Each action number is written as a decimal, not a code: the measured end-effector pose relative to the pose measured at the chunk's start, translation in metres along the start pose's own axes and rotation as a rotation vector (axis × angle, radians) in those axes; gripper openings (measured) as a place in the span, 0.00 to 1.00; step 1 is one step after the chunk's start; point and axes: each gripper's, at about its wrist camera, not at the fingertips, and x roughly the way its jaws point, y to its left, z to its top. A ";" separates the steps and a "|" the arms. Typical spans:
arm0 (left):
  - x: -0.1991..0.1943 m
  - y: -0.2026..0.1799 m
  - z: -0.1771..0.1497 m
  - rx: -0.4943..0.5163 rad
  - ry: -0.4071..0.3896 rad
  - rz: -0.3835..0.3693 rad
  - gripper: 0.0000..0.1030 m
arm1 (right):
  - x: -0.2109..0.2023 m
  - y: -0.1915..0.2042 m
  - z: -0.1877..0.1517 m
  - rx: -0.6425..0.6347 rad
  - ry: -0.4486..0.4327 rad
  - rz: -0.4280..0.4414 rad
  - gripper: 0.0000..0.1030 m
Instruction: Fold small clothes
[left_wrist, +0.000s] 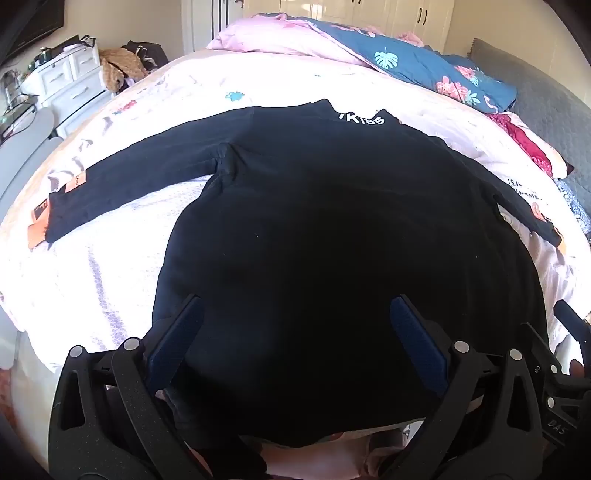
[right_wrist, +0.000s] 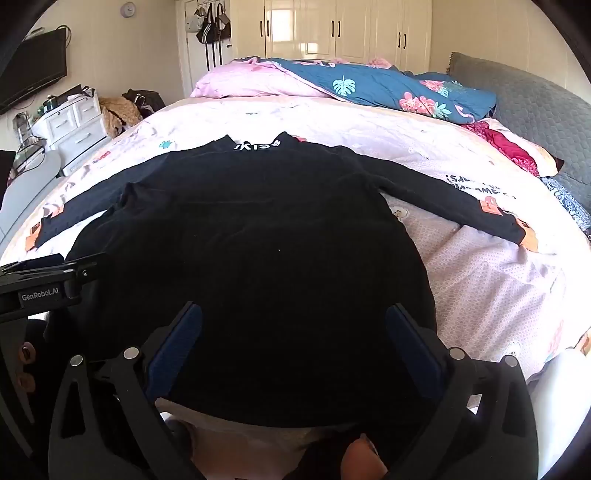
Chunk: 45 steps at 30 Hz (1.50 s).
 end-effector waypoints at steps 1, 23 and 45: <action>-0.001 0.002 0.000 -0.013 -0.002 -0.023 0.92 | 0.000 0.000 0.000 0.000 0.001 0.001 0.96; -0.007 0.001 -0.001 0.000 -0.010 -0.027 0.92 | 0.000 -0.007 0.000 0.016 0.011 -0.016 0.96; -0.007 0.002 -0.001 0.006 -0.004 -0.038 0.92 | -0.001 -0.007 0.000 0.017 0.004 -0.017 0.96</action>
